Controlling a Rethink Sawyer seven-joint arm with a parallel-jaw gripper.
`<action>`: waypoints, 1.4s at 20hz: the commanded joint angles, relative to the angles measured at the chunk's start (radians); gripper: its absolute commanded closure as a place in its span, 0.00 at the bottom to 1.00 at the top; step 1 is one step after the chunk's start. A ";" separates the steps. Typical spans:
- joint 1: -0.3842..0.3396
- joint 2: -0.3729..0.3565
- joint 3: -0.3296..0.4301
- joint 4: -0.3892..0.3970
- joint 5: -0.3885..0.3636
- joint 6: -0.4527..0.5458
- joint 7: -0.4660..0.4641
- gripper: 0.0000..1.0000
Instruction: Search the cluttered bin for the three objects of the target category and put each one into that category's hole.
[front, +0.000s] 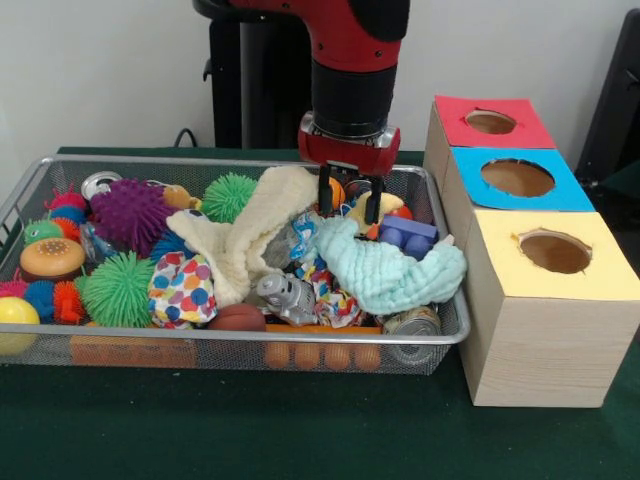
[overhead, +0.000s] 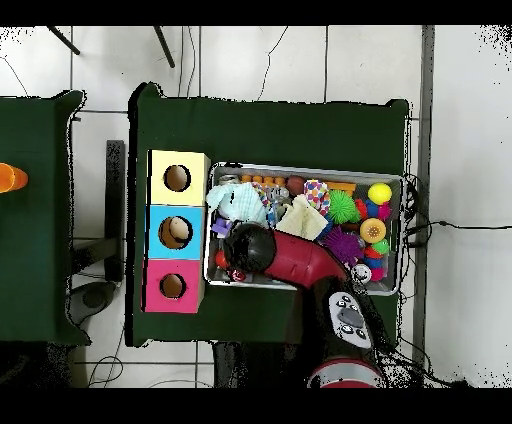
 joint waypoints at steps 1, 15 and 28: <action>0.013 -0.052 0.086 0.118 0.060 0.034 0.197 0.00; 0.014 0.045 0.122 0.112 0.072 -0.126 0.204 0.00; 0.050 0.080 0.080 0.071 0.089 -0.156 0.225 1.00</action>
